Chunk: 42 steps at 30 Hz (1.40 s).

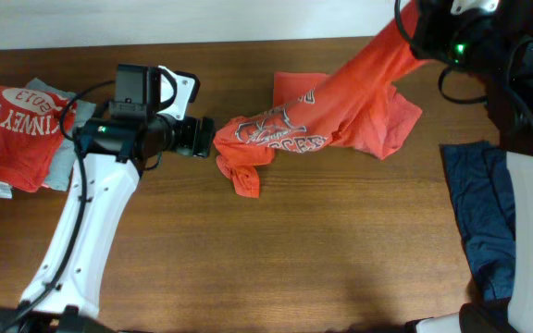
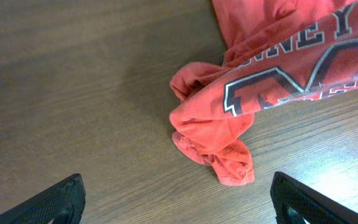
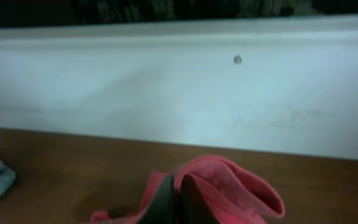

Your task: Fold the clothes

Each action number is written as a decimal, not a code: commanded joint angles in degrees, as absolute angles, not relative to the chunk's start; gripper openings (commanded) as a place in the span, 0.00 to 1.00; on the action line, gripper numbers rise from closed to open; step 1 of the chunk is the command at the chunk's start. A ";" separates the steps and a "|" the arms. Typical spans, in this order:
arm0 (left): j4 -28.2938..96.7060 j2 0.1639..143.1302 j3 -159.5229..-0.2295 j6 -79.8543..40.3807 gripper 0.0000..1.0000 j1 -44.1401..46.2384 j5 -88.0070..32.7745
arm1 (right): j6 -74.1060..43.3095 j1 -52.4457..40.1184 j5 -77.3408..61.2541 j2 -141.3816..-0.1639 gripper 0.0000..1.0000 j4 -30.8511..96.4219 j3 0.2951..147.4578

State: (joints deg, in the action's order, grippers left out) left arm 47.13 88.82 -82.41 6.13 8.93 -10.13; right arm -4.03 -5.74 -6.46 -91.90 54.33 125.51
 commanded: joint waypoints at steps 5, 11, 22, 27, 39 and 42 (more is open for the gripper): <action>45.17 83.90 -83.74 7.38 0.95 8.78 -10.41 | -3.86 -14.44 -6.17 -92.97 0.04 50.94 127.09; 44.88 81.69 -83.74 7.31 0.95 7.70 -1.56 | -4.21 -24.01 -6.13 -100.12 0.04 50.65 127.09; 45.12 77.49 -83.74 5.41 0.95 -5.50 -1.74 | -6.44 -37.28 -6.09 -117.67 0.04 43.97 127.09; 45.04 77.56 -83.74 5.41 0.95 -5.41 -3.29 | -6.42 -36.93 -2.90 -116.38 0.57 43.90 127.11; 43.22 86.89 -83.72 5.41 0.95 -0.45 -15.70 | -17.06 -14.22 -8.58 -109.75 0.99 57.60 127.20; 42.17 90.43 -83.72 5.43 0.95 2.33 -15.59 | -16.99 -9.30 -8.38 -109.75 0.99 63.11 127.20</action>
State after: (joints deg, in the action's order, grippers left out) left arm 43.09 87.64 -82.85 6.11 0.05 -13.56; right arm -15.49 -12.01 -6.57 -110.54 60.18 126.54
